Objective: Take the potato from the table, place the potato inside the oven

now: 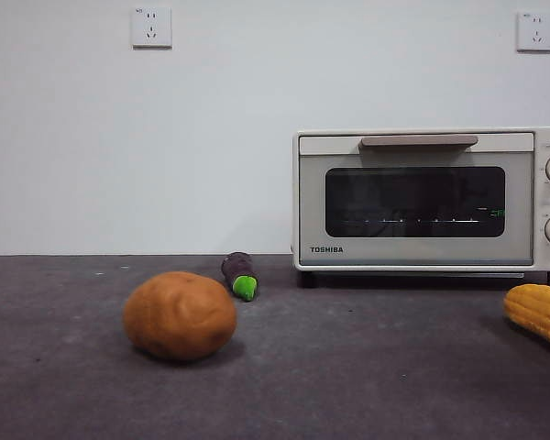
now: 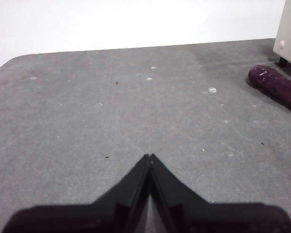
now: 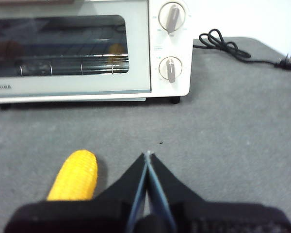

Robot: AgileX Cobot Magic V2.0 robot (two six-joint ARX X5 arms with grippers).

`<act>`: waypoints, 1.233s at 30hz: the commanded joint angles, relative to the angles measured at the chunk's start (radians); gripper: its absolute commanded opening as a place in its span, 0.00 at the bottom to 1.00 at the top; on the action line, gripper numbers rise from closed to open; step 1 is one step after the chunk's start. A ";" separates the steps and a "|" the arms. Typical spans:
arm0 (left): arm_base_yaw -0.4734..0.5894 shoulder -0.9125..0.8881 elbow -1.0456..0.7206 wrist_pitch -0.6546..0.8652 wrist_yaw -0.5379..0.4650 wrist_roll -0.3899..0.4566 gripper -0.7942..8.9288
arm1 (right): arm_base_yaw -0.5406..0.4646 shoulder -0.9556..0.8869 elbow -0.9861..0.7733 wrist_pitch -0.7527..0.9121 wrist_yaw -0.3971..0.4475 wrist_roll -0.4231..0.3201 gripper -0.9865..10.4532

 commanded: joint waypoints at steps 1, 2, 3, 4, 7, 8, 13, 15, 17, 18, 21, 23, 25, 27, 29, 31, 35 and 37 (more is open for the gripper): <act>0.002 0.001 -0.010 0.006 0.000 -0.005 0.08 | 0.000 -0.001 -0.010 0.008 -0.003 0.100 0.09; 0.002 0.002 -0.010 0.006 0.001 -0.006 0.08 | 0.000 -0.001 -0.010 0.008 -0.003 0.109 0.09; 0.002 0.005 -0.010 0.005 0.002 -0.008 0.08 | 0.000 -0.001 -0.010 0.008 -0.003 0.121 0.09; 0.001 0.006 -0.010 0.006 0.004 -0.008 0.08 | 0.000 -0.001 -0.010 0.008 -0.003 0.129 0.08; 0.001 0.016 -0.010 0.010 0.002 -0.036 0.08 | 0.000 -0.001 -0.010 0.009 -0.006 0.161 0.08; 0.001 0.021 -0.009 0.010 0.002 -0.058 0.08 | 0.000 -0.001 -0.010 0.011 -0.007 0.174 0.08; 0.000 0.047 -0.005 0.010 0.004 -0.141 0.08 | 0.000 -0.001 0.005 0.012 -0.052 0.202 0.08; 0.000 0.060 0.003 0.007 0.012 -0.187 0.08 | 0.000 -0.001 0.023 0.011 -0.075 0.202 0.08; 0.000 0.074 0.013 0.008 0.029 -0.266 0.08 | 0.000 -0.001 0.047 0.009 -0.085 0.202 0.08; 0.000 0.084 0.020 0.007 0.031 -0.315 0.08 | 0.000 -0.001 0.062 0.010 -0.085 0.201 0.08; 0.000 0.121 0.043 0.008 0.066 -0.425 0.08 | 0.000 -0.001 0.105 0.007 -0.085 0.201 0.08; 0.000 0.151 0.058 0.015 0.082 -0.477 0.08 | 0.000 -0.001 0.135 0.005 -0.085 0.201 0.08; 0.000 0.185 0.073 0.036 0.102 -0.514 0.08 | 0.000 -0.001 0.163 0.005 -0.085 0.201 0.08; 0.000 0.217 0.087 0.064 0.105 -0.534 0.08 | 0.000 0.000 0.189 0.004 -0.085 0.201 0.08; 0.000 0.252 0.109 0.103 0.105 -0.536 0.08 | 0.000 0.000 0.214 0.005 -0.085 0.201 0.08; 0.000 0.281 0.132 0.139 0.105 -0.556 0.08 | 0.000 0.001 0.238 0.005 -0.085 0.201 0.08; 0.000 0.343 0.177 0.264 0.105 -0.652 0.08 | 0.000 0.006 0.279 0.006 -0.084 0.200 0.08; 0.000 0.376 0.205 0.315 0.105 -0.692 0.08 | 0.000 0.015 0.299 0.006 -0.084 0.198 0.08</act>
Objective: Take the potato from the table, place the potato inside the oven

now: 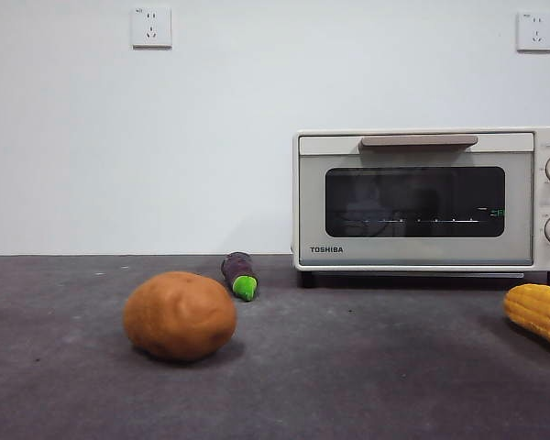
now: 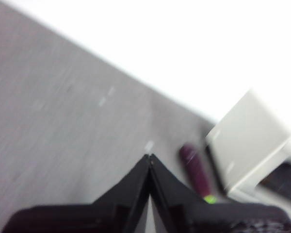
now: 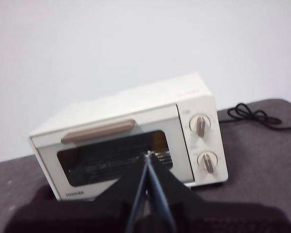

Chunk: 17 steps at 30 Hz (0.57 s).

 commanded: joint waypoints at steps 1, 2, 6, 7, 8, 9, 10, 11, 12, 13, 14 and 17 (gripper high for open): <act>0.000 0.044 0.037 0.079 0.003 -0.097 0.08 | 0.000 0.016 0.029 0.006 -0.002 0.007 0.08; -0.001 0.064 0.051 0.105 0.003 -0.117 0.08 | 0.000 0.026 0.041 0.006 -0.002 0.007 0.08; -0.006 0.147 0.115 0.176 0.003 -0.153 0.08 | 0.000 0.085 0.100 0.006 -0.002 0.006 0.08; -0.009 0.169 0.127 0.198 0.004 -0.157 0.08 | 0.000 0.104 0.116 0.006 -0.002 0.006 0.08; -0.014 0.197 0.142 0.225 0.007 -0.173 0.08 | 0.000 0.128 0.136 0.005 -0.002 0.006 0.08; -0.019 0.224 0.160 0.245 0.021 -0.197 0.08 | 0.000 0.156 0.158 0.006 -0.003 0.006 0.08; -0.024 0.248 0.178 0.255 0.031 -0.211 0.08 | 0.000 0.181 0.178 0.005 -0.003 0.006 0.08; -0.029 0.276 0.200 0.262 0.039 -0.223 0.08 | 0.000 0.211 0.204 -0.001 -0.004 0.006 0.08; -0.035 0.304 0.222 0.262 0.047 -0.235 0.08 | 0.000 0.241 0.233 -0.012 -0.004 0.007 0.08; -0.039 0.328 0.242 0.261 0.050 -0.240 0.08 | 0.000 0.267 0.259 -0.024 -0.005 0.007 0.08; -0.046 0.355 0.263 0.261 0.054 -0.245 0.08 | 0.000 0.297 0.291 -0.043 -0.009 0.007 0.08; -0.073 0.430 0.318 0.261 0.063 -0.274 0.08 | 0.000 0.380 0.392 -0.121 -0.011 0.006 0.08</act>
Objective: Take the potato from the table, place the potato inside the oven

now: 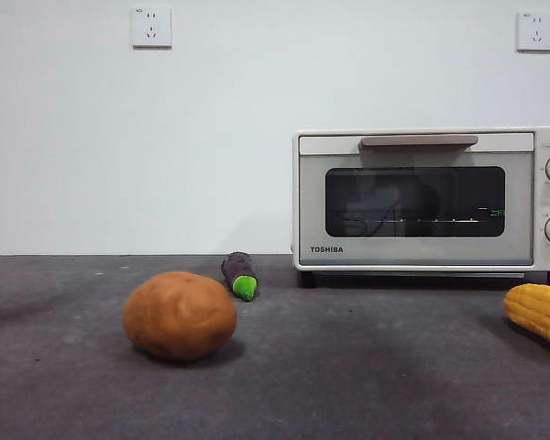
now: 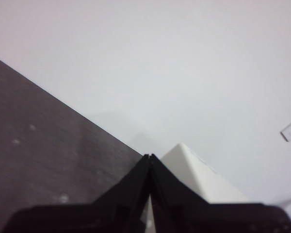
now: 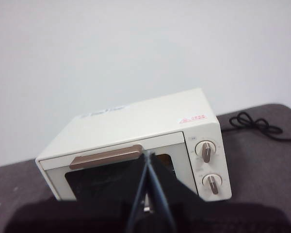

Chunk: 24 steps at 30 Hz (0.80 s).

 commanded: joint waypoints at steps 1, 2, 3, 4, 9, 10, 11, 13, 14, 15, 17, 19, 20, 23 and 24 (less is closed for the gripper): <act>-0.027 0.064 0.046 0.011 0.008 -0.035 0.08 | 0.000 0.069 0.093 -0.065 -0.003 0.007 0.09; -0.035 0.088 0.064 0.011 0.017 -0.035 0.08 | 0.000 0.093 0.124 -0.093 -0.003 0.007 0.09; -0.044 0.114 0.084 0.010 0.031 -0.035 0.08 | 0.000 0.121 0.158 -0.127 -0.003 0.006 0.09; -0.053 0.141 0.105 0.010 0.051 -0.033 0.08 | 0.000 0.149 0.191 -0.164 -0.003 0.006 0.09; -0.102 0.264 0.211 0.008 0.150 -0.009 0.08 | 0.000 0.269 0.326 -0.312 -0.002 0.006 0.09; -0.114 0.293 0.238 0.004 0.177 0.002 0.08 | 0.000 0.293 0.349 -0.346 0.001 0.006 0.09; -0.124 0.317 0.262 -0.004 0.201 0.014 0.08 | 0.000 0.313 0.369 -0.377 0.001 0.003 0.09; -0.148 0.374 0.332 -0.057 0.243 0.048 0.08 | 0.000 0.358 0.408 -0.439 0.000 -0.016 0.09; -0.159 0.398 0.365 -0.091 0.261 0.069 0.08 | 0.000 0.374 0.422 -0.460 0.000 -0.025 0.09; -0.173 0.427 0.408 -0.137 0.276 0.097 0.08 | 0.000 0.392 0.435 -0.481 -0.001 -0.041 0.09; -0.203 0.485 0.494 -0.227 0.298 0.157 0.08 | 0.000 0.417 0.453 -0.505 -0.003 -0.071 0.09; -0.236 0.551 0.592 -0.317 0.314 0.228 0.08 | 0.000 0.430 0.465 -0.514 -0.003 -0.094 0.09; -0.250 0.579 0.636 -0.358 0.314 0.256 0.08 | 0.000 0.433 0.469 -0.514 -0.003 -0.100 0.09; -0.295 0.673 0.783 -0.481 0.313 0.357 0.08 | 0.000 0.433 0.480 -0.512 -0.004 -0.114 0.09; -0.308 0.701 0.826 -0.512 0.313 0.382 0.08 | 0.000 0.433 0.482 -0.512 -0.004 -0.119 0.09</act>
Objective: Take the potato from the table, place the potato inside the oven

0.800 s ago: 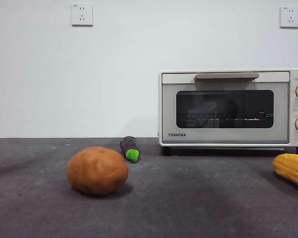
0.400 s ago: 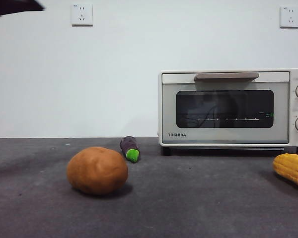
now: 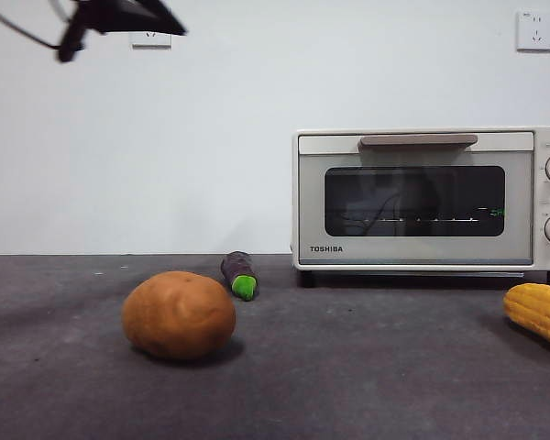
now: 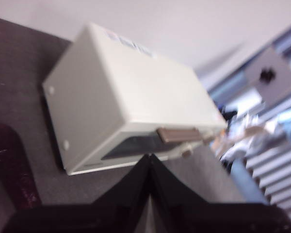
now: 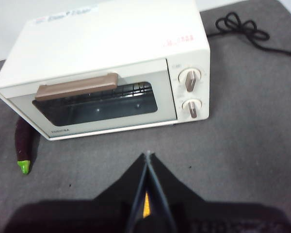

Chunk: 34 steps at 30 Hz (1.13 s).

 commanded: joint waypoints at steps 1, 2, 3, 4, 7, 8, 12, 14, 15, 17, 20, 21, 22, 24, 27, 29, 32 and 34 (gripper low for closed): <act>-0.042 0.092 0.142 -0.089 0.004 0.161 0.08 | 0.000 -0.005 0.015 0.005 -0.003 -0.034 0.09; -0.054 0.121 0.183 -0.115 0.004 0.179 0.08 | 0.000 -0.005 0.017 0.005 -0.003 -0.035 0.09; -0.065 0.148 0.222 -0.137 0.004 0.195 0.08 | 0.000 -0.005 0.017 0.005 -0.003 -0.035 0.09; -0.078 0.187 0.271 -0.161 0.003 0.215 0.08 | 0.000 -0.005 0.018 0.005 -0.008 -0.035 0.09; -0.107 0.282 0.389 -0.203 -0.003 0.233 0.08 | 0.000 -0.005 0.019 0.005 -0.025 -0.035 0.09; -0.115 0.312 0.425 -0.215 -0.003 0.235 0.08 | 0.000 -0.005 0.021 0.005 -0.035 -0.035 0.09; -0.146 0.442 0.581 -0.270 -0.003 0.240 0.08 | 0.000 -0.005 0.028 0.006 -0.084 -0.035 0.09; -0.163 0.514 0.668 -0.302 -0.002 0.254 0.08 | 0.000 -0.006 0.031 0.005 -0.100 -0.035 0.09; -0.171 0.545 0.706 -0.318 -0.003 0.265 0.08 | 0.000 -0.006 0.032 0.005 -0.104 -0.035 0.09; -0.187 0.610 0.792 -0.362 -0.003 0.294 0.08 | 0.000 -0.010 0.032 0.005 -0.118 -0.036 0.09; -0.211 0.694 0.899 -0.409 -0.003 0.354 0.08 | -0.001 -0.019 0.033 0.004 -0.151 -0.046 0.09; -0.218 0.713 0.927 -0.421 -0.006 0.377 0.08 | -0.001 -0.020 0.033 0.004 -0.152 -0.051 0.09; -0.227 0.736 0.955 -0.431 -0.016 0.408 0.08 | -0.001 -0.021 0.033 0.002 -0.151 -0.052 0.09; -0.243 0.761 0.980 -0.441 -0.048 0.459 0.08 | -0.001 -0.026 0.033 -0.004 -0.152 -0.054 0.09; -0.271 0.780 0.991 -0.451 -0.095 0.557 0.08 | -0.001 -0.027 0.033 -0.027 -0.151 -0.054 0.09; -0.294 0.780 0.991 -0.465 -0.161 0.639 0.08 | -0.001 -0.027 0.033 -0.039 -0.151 -0.053 0.09; -0.338 0.780 0.991 -0.470 -0.269 0.771 0.08 | -0.001 -0.027 0.033 -0.041 -0.151 -0.053 0.09; -0.363 0.780 0.991 -0.470 -0.288 0.829 0.08 | -0.001 -0.027 0.033 -0.041 -0.155 -0.053 0.09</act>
